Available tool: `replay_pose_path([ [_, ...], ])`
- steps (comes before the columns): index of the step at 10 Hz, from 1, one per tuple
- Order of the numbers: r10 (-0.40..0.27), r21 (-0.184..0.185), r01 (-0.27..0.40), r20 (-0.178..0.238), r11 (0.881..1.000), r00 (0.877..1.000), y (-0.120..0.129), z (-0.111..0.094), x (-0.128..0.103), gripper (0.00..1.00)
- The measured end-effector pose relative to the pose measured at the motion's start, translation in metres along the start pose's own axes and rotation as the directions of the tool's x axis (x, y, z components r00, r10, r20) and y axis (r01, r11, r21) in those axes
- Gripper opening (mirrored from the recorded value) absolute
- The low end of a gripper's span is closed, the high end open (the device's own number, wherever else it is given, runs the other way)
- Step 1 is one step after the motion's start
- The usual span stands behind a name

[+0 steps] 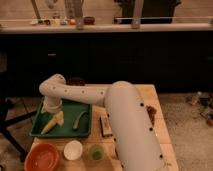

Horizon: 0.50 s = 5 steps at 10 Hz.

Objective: Place banana in red bowl

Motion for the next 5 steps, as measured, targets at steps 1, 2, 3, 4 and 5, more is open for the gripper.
replay_pose_path([
  [1, -0.001, -0.001, 0.001, 0.0, 1.0, 1.0, -0.0001, 0.0003, -0.0004, 0.8],
  [2, -0.002, -0.003, 0.002, -0.004, 1.0, 1.0, 0.0, 0.0003, -0.001, 0.8],
  [3, 0.009, -0.009, -0.009, -0.016, 1.0, 1.0, 0.0018, -0.0008, 0.0005, 0.8],
  [4, 0.015, -0.023, -0.016, -0.029, 1.0, 0.999, 0.0066, -0.0018, 0.0023, 0.8],
  [5, 0.018, -0.026, -0.018, -0.034, 0.999, 0.999, 0.0081, -0.0021, 0.0035, 0.8],
])
